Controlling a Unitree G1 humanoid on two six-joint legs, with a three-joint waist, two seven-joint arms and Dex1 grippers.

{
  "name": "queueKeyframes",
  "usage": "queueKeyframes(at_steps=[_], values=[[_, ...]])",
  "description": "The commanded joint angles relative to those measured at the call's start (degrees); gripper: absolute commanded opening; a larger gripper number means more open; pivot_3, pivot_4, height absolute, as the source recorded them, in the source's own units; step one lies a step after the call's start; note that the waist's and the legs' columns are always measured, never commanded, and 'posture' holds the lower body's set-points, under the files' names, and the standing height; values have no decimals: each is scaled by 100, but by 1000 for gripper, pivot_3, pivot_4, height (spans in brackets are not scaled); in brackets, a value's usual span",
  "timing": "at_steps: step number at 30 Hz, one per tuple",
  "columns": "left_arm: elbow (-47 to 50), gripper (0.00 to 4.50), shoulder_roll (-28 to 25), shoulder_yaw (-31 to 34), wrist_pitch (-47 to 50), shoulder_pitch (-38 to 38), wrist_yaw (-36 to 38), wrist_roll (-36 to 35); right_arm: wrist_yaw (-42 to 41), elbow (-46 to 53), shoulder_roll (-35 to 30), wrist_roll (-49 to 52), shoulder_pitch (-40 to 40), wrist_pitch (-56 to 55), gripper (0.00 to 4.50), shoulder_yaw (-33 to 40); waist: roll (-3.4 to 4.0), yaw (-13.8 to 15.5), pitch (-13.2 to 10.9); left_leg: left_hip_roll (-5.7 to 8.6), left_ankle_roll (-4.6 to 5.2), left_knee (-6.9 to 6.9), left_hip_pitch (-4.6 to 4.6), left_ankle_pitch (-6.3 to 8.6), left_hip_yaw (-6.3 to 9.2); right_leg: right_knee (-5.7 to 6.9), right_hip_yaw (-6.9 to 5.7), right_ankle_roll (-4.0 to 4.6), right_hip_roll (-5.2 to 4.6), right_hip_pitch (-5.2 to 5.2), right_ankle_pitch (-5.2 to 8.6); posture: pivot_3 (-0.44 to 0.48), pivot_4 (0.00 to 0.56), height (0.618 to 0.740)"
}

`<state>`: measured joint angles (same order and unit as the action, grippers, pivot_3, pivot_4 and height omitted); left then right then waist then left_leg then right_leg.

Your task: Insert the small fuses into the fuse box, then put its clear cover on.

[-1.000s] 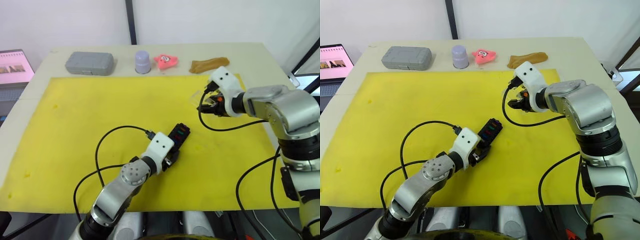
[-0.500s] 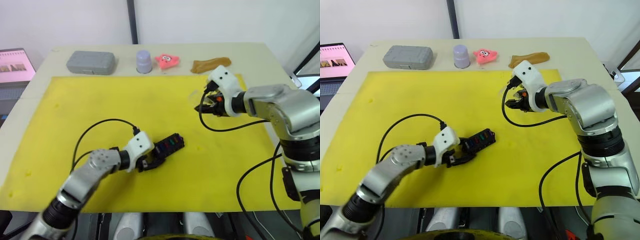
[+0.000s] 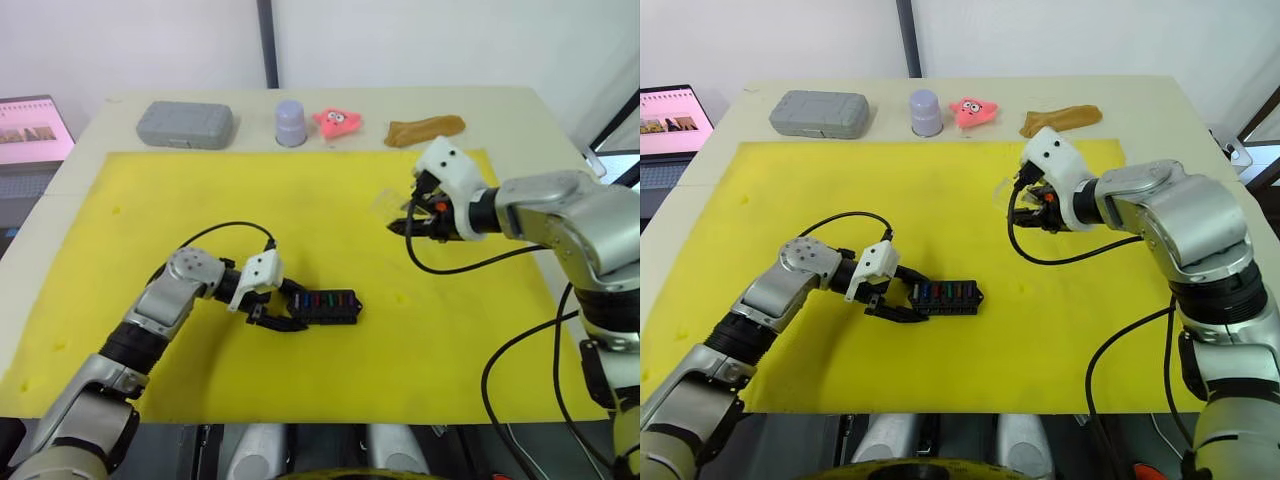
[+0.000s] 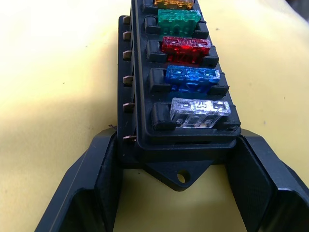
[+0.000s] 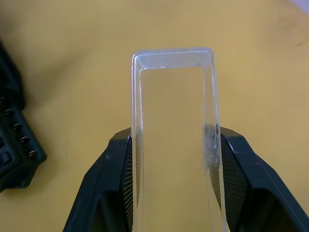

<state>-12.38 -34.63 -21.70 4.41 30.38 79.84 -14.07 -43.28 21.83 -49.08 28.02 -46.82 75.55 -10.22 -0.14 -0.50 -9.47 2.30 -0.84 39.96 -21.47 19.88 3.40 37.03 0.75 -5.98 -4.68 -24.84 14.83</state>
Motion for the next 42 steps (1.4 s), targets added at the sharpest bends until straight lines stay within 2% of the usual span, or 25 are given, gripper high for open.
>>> queueKeyframes(at_steps=[1, 3, 4, 9, 12, 19, 24, 27, 29, 30, 42], values=[[-315, 3547, 1, -97, -71, 61, -140, 476, -250, 376, -227, 215, 71, -161, 1689, 255, 0, 3, 0, 0, 1, 0, 0, 0, 1, 0, 0, 0, 0, 1, 0, 0, 150, 740], [-391, 4316, 17, -66, -109, 81, -214, 553, -455, 461, -355, 320, 138, -303, 1689, 250, 0, 0, 0, 0, 6, 2, 4, 3, 1, 0, -1, 0, 0, 6, 0, 0, 150, 740], [-415, 4469, 19, -56, -149, 88, -271, 621, -541, 484, -411, 373, 153, -339, 1689, 242, 1, -2, 0, 0, 7, 2, 5, 3, 1, 0, -2, -1, 1, 8, 0, 0, 150, 740], [-293, 4469, -45, 54, -44, 72, -285, 627, -1055, 574, -557, 748, 112, -452, 1689, 187, 1, -9, 0, -1, 8, 2, 8, 4, 2, 2, -2, -1, 3, 9, 0, 0, 150, 740], [-49, 4469, -95, 223, 200, -52, -461, 539, -1304, 723, -412, 1059, -35, -336, 1689, 12, 1, -13, 0, -2, 8, 3, 7, 4, 2, 2, -1, -1, 2, 8, 0, 0, 150, 740], [492, 4469, 17, 509, 598, -477, -1023, 445, -1161, 833, 134, 1016, -282, -247, 1689, -819, 0, -17, 1, -6, 8, 2, 8, 4, 6, 4, -1, -1, 3, 7, 0, 0, 150, 740], [652, 4469, 100, 488, 710, -571, -1212, 469, -1067, 652, 415, 796, -514, -329, 1689, -1287, 0, 13, 1, -1, 7, 6, 6, 4, 6, 3, -2, -1, -2, 8, 0, 0, 150, 740], [724, 3653, 98, 459, 735, -606, -1228, 462, -1085, 566, 460, 726, -601, -379, 1689, -1385, 0, 10, 1, 0, 7, 6, 6, 4, 6, 2, -2, -1, -3, 9, 0, 0, 150, 740], [767, 2762, 61, 431, 741, -630, -1213, 471, -1101, 536, 502, 728, -656, -353, 1689, -1408, 0, -3, 1, 0, 7, 6, 7, 4, 6, 2, -2, -1, -2, 9, 0, 0, 150, 740], [779, 2543, 49, 423, 747, -635, -1215, 479, -1112, 530, 520, 725, -671, -339, 1689, -1413, 0, -7, 1, -1, 7, 5, 7, 4, 6, 3, -2, -1, -2, 8, 0, 0, 150, 740], [614, 2544, 144, 412, 632, -486, -1205, 483, -836, 294, 885, 133, -954, -451, 1689, -2164, 0, 0, 1, 1, 5, 5, 6, 3, 8, 3, -3, -1, -3, 7, 0, 0, 150, 740]])
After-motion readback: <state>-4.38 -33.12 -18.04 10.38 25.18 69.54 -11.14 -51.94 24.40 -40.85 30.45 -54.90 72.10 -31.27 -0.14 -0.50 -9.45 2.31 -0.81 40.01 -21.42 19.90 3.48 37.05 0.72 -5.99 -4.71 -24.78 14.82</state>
